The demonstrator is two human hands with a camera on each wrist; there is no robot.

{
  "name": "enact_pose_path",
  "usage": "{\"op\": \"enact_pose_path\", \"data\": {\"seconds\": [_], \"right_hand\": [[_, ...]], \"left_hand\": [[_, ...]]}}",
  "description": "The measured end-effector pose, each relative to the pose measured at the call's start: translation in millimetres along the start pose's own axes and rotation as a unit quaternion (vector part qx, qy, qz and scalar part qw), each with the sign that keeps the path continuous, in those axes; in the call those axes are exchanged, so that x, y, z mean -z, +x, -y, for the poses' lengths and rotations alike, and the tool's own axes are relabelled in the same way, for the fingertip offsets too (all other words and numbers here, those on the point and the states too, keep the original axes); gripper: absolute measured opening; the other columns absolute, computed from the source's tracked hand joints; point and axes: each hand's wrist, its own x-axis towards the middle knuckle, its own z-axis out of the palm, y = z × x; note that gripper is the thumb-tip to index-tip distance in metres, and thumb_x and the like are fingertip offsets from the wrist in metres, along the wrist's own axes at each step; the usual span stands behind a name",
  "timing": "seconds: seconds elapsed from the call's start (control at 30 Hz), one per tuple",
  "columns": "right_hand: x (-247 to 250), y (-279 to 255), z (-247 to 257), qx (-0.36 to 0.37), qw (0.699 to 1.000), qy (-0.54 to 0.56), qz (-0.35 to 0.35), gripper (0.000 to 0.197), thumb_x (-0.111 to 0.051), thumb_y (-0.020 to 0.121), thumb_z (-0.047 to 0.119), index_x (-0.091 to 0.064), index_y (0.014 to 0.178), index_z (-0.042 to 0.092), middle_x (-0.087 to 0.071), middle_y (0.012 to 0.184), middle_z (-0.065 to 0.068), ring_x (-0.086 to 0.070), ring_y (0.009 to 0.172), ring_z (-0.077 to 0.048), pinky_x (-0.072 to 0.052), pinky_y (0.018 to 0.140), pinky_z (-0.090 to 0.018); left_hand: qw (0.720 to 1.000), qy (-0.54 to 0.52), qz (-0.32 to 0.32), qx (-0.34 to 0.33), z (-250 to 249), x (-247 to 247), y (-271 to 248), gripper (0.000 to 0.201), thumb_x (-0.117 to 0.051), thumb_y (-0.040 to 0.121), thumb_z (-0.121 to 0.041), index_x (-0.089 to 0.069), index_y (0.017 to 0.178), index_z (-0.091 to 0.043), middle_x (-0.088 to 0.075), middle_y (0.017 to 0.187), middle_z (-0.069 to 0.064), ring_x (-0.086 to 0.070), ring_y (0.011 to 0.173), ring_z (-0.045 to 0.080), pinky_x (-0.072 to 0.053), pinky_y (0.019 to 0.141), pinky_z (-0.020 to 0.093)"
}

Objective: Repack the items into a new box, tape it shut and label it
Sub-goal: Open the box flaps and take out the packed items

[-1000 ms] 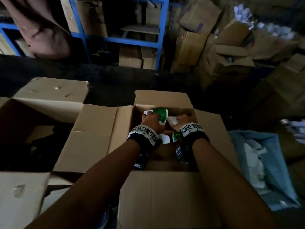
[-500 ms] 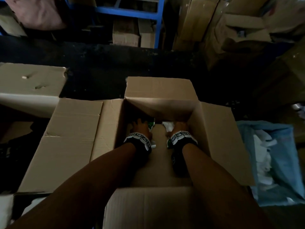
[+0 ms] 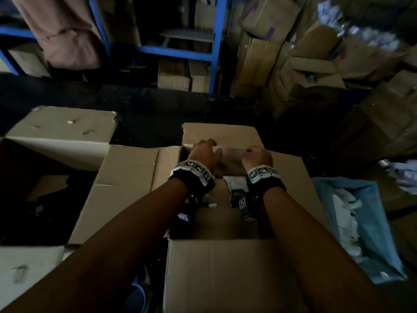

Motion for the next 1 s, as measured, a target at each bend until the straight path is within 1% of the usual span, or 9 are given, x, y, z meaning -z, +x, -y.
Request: {"op": "enact_pose_path", "data": {"seconds": [0.1,0.3,0.43,0.53,0.6,0.67,0.73,0.83,1.0], "right_hand": [[21,-17,16,0.022,0.999,0.034,-0.021,0.026,-0.052,0.090,0.020,-0.072,0.104,0.012,-0.068,0.114,-0.013,-0.062,0.103,-0.035,-0.050,0.082,-0.033],[36,-62,22,0.056,0.995,0.073,-0.047,0.030,-0.054,0.091,0.026,-0.070,0.114,0.018,-0.066,0.124,-0.007,-0.059,0.114,-0.030,-0.047,0.096,-0.033],[41,-90,3,0.033,0.998,0.046,-0.036,0.031,-0.051,0.091,0.033,-0.069,0.111,0.019,-0.065,0.122,-0.010,-0.059,0.111,-0.034,-0.047,0.092,-0.034],[45,-104,-20,0.021,1.000,-0.014,-0.004,0.038,-0.045,0.091,0.043,-0.069,0.103,0.017,-0.064,0.115,-0.015,-0.059,0.102,-0.035,-0.045,0.082,-0.035],[48,-108,-39,0.043,0.997,-0.064,0.013,0.035,-0.045,0.093,0.039,-0.069,0.098,0.014,-0.065,0.108,-0.017,-0.060,0.096,-0.035,-0.046,0.078,-0.033],[48,-109,-60,0.060,0.989,-0.135,0.020,0.031,-0.045,0.093,0.033,-0.066,0.104,0.013,-0.063,0.111,-0.018,-0.059,0.098,-0.036,-0.050,0.080,-0.036],[46,-107,-80,0.060,0.978,-0.195,0.035,0.036,-0.040,0.095,0.034,-0.055,0.122,0.017,-0.052,0.120,-0.019,-0.051,0.107,-0.039,-0.049,0.088,-0.045],[44,-99,-108,0.073,0.962,-0.255,0.069,0.043,-0.037,0.094,0.029,-0.036,0.136,0.020,-0.042,0.128,-0.020,-0.042,0.116,-0.043,-0.044,0.093,-0.053],[55,-66,-153,0.123,0.963,-0.215,0.101,0.051,-0.033,0.097,0.031,-0.023,0.147,0.036,-0.042,0.138,-0.013,-0.044,0.119,-0.040,-0.045,0.095,-0.049]], "left_hand": [[0.997,-0.035,-0.050,-0.044,-14,33,-23,0.032,-0.052,0.089,-0.034,-0.059,0.110,-0.012,-0.062,0.113,0.011,-0.057,0.107,0.027,-0.044,0.089,0.033],[0.995,-0.059,-0.043,-0.067,-9,71,-68,0.035,-0.053,0.090,-0.034,-0.053,0.120,-0.016,-0.065,0.111,0.008,-0.060,0.103,0.025,-0.045,0.087,0.031],[0.998,-0.026,-0.012,-0.050,25,67,-90,0.049,-0.055,0.086,-0.034,-0.043,0.130,-0.018,-0.059,0.120,0.013,-0.057,0.110,0.030,-0.046,0.094,0.038],[0.998,0.049,0.019,-0.022,46,56,-103,0.062,-0.054,0.081,-0.046,-0.036,0.133,-0.020,-0.053,0.125,0.016,-0.052,0.114,0.035,-0.045,0.096,0.047],[0.994,0.105,0.038,0.016,58,45,-109,0.062,-0.053,0.081,-0.047,-0.033,0.135,-0.023,-0.048,0.125,0.017,-0.045,0.117,0.039,-0.041,0.098,0.049],[0.989,0.141,0.034,0.037,64,35,-115,0.063,-0.049,0.078,-0.048,-0.032,0.134,-0.025,-0.046,0.125,0.018,-0.040,0.118,0.039,-0.037,0.096,0.050],[0.986,0.157,0.014,0.047,64,25,-122,0.063,-0.046,0.081,-0.046,-0.028,0.138,-0.026,-0.046,0.123,0.016,-0.040,0.115,0.039,-0.035,0.095,0.050],[0.988,0.142,-0.038,0.045,63,13,-129,0.063,-0.041,0.084,-0.045,-0.022,0.141,-0.026,-0.044,0.126,0.011,-0.043,0.113,0.037,-0.038,0.095,0.050],[0.997,0.064,-0.035,0.030,70,-22,-109,0.070,-0.043,0.087,-0.035,-0.005,0.146,-0.030,-0.035,0.140,0.014,-0.043,0.123,0.038,-0.042,0.097,0.049]]}}
